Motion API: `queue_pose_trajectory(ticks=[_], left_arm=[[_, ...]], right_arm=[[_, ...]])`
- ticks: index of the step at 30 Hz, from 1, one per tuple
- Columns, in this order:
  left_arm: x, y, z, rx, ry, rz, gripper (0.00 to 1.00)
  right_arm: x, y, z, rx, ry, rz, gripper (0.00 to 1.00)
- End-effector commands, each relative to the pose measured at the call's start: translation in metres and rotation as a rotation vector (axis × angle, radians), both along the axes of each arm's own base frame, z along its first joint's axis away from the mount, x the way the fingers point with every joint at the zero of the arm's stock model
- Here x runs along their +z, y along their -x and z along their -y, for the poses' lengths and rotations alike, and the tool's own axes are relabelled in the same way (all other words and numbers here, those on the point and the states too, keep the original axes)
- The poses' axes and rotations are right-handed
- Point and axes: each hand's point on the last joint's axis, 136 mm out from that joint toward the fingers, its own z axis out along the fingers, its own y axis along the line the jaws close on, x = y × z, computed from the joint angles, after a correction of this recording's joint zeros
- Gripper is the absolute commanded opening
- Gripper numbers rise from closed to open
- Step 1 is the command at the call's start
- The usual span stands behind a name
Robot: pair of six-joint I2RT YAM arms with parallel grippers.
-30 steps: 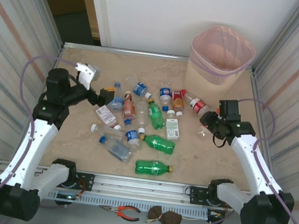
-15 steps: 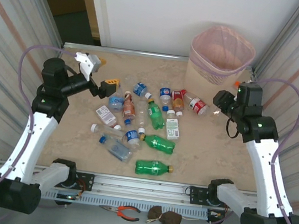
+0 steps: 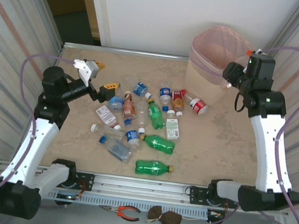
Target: Put the plastic bottles in the bin
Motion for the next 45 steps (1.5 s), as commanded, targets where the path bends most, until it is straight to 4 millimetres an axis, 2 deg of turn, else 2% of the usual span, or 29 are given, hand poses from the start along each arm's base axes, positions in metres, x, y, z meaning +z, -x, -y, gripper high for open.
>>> queue_pose_trajectory(ticks=[1,8,12,21,26,35,45], left_arm=[[0.005,0.004,-0.006,0.034,-0.012,0.054,0.99],[0.002,0.002,-0.007,0.041,-0.017,0.046,0.99],[0.002,0.001,-0.006,0.04,-0.008,0.039,0.99],[-0.002,0.0,-0.006,0.04,-0.005,0.027,0.98],[-0.003,-0.001,-0.006,0.042,-0.005,0.023,0.98],[-0.006,-0.002,-0.006,0.048,-0.011,0.017,0.98],[-0.006,0.0,-0.002,0.035,-0.013,0.017,0.98]], right_arm=[[0.029,-0.023,0.013,-0.014,0.043,0.088,0.6],[0.047,-0.075,0.028,-0.023,0.034,0.167,0.6],[0.049,-0.106,0.026,0.009,0.071,0.186,0.6],[0.022,-0.159,0.02,0.064,0.168,0.153,0.6],[-0.005,-0.184,0.015,0.077,0.2,0.103,0.6],[-0.066,-0.219,-0.014,0.15,0.238,-0.03,0.61],[-0.139,-0.232,-0.024,0.208,0.218,-0.221,0.62]])
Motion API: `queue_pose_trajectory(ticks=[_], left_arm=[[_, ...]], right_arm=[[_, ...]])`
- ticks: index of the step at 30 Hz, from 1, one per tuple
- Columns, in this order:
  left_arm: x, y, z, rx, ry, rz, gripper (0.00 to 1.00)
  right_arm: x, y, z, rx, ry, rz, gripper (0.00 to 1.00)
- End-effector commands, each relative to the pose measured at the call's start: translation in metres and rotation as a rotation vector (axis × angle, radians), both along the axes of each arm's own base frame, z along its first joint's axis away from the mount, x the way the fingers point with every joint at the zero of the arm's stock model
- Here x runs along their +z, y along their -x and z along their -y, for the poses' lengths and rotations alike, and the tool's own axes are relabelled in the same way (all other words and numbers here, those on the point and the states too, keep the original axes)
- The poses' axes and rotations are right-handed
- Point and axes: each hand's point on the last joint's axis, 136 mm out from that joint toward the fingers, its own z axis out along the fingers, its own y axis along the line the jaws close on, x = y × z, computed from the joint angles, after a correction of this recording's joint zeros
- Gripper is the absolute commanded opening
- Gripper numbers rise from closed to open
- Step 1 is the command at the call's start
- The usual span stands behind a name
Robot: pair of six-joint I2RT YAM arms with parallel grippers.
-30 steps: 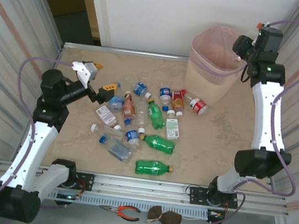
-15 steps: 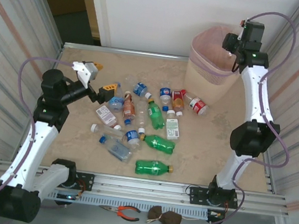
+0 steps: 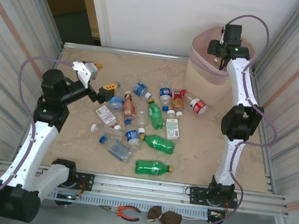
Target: Put the plastic bottles in the bin
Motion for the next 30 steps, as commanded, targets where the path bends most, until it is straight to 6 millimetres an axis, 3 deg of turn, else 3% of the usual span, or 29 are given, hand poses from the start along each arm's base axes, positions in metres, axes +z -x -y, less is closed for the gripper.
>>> queue_pose_trajectory(ticks=[1,5,12,21,30], left_arm=[[-0.001,0.0,0.002,-0.003,-0.004,0.011,0.98],[-0.003,0.0,0.003,0.001,-0.016,0.002,0.97],[-0.007,0.003,0.009,-0.01,-0.039,0.004,0.97],[-0.008,0.002,0.01,-0.009,-0.042,-0.001,0.97],[-0.008,0.002,0.01,-0.013,-0.04,-0.003,0.97]], right_arm=[[-0.018,0.004,-0.004,0.045,0.0,-0.079,0.62],[-0.045,0.006,-0.013,0.1,-0.077,-0.155,0.62],[-0.093,0.014,-0.013,0.117,-0.111,-0.306,0.62],[-0.151,0.031,0.011,0.052,-0.037,-0.484,0.65],[-0.175,0.048,0.048,0.001,0.142,-0.595,0.7]])
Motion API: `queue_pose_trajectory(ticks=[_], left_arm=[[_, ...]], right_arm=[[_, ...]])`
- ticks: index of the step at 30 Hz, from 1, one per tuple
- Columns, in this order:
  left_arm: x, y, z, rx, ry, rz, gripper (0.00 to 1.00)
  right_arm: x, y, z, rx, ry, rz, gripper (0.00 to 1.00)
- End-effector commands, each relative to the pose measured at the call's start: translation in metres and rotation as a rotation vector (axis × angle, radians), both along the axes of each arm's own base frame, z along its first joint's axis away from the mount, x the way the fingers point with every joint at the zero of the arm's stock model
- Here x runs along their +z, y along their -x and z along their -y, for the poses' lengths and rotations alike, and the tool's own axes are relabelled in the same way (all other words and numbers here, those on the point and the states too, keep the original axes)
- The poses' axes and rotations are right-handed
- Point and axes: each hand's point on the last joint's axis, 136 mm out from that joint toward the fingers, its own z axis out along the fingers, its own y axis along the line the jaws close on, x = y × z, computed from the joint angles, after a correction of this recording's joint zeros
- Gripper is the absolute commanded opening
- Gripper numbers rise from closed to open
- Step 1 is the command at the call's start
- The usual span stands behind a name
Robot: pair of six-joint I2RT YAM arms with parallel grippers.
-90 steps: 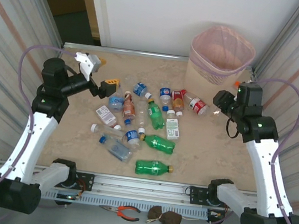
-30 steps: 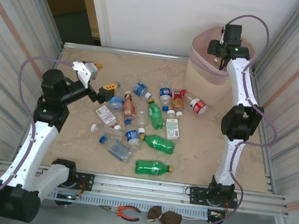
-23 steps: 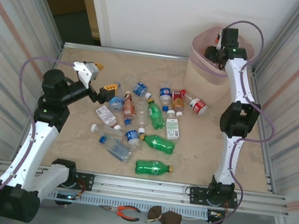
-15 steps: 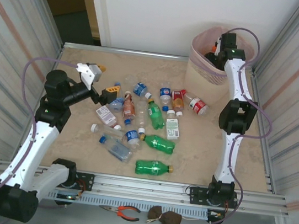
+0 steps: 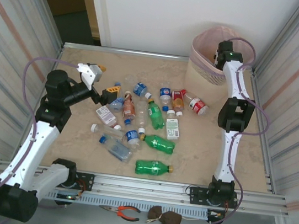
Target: Put the plastic bottles in the bin
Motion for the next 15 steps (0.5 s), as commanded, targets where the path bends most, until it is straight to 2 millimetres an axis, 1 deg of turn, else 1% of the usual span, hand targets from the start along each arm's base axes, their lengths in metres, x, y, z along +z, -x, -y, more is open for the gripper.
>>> queue_pose_trajectory(ticks=[1,4,8,11,15], left_arm=[[0.002,0.001,0.001,-0.004,-0.011,0.016,0.97],[0.001,0.0,0.001,-0.003,-0.008,0.011,0.97],[0.002,0.0,0.001,-0.005,-0.005,0.011,0.97],[0.001,0.0,0.002,-0.006,-0.005,0.01,0.97],[0.001,0.0,0.002,-0.006,-0.004,0.008,0.97]], right_arm=[[-0.022,0.012,0.025,0.006,0.125,-0.092,0.71],[-0.019,0.014,0.035,-0.004,0.169,-0.095,0.74],[-0.009,0.012,0.031,0.002,0.169,-0.07,0.8],[0.002,0.009,0.03,0.007,0.188,-0.041,0.87],[0.021,0.005,0.028,0.004,0.195,0.006,0.93]])
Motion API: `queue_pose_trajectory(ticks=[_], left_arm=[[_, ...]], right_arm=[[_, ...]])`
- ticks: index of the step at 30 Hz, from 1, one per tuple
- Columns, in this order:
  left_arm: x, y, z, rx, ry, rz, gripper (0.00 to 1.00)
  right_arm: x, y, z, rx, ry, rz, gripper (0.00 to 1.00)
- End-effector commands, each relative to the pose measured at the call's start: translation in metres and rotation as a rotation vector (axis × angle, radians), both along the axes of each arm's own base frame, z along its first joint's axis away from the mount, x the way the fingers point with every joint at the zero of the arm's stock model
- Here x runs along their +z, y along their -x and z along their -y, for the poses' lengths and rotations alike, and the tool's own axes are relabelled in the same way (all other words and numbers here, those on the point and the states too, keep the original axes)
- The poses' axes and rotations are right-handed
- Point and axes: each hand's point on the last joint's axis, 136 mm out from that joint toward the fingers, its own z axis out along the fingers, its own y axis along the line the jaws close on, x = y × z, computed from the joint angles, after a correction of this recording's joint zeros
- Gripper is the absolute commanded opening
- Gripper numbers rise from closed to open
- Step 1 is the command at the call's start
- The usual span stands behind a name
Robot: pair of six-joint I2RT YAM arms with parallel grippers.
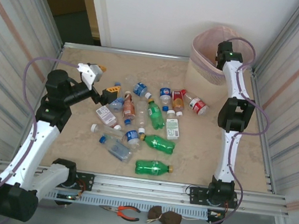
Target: Put the plastic bottles in the bin
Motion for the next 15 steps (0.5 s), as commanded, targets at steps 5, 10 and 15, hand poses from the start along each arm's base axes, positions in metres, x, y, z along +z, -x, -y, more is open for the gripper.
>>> queue_pose_trajectory(ticks=[5,10,15], left_arm=[[0.002,0.0,0.002,-0.01,0.001,0.01,0.97],[0.002,0.0,0.002,-0.01,0.001,0.009,0.97],[0.002,0.001,0.002,-0.01,0.002,0.011,0.97]], right_arm=[[0.047,0.0,0.004,-0.009,0.051,0.086,0.95],[0.081,0.001,-0.007,0.006,0.037,0.159,0.96],[0.119,0.004,-0.018,0.022,0.034,0.235,0.97]])
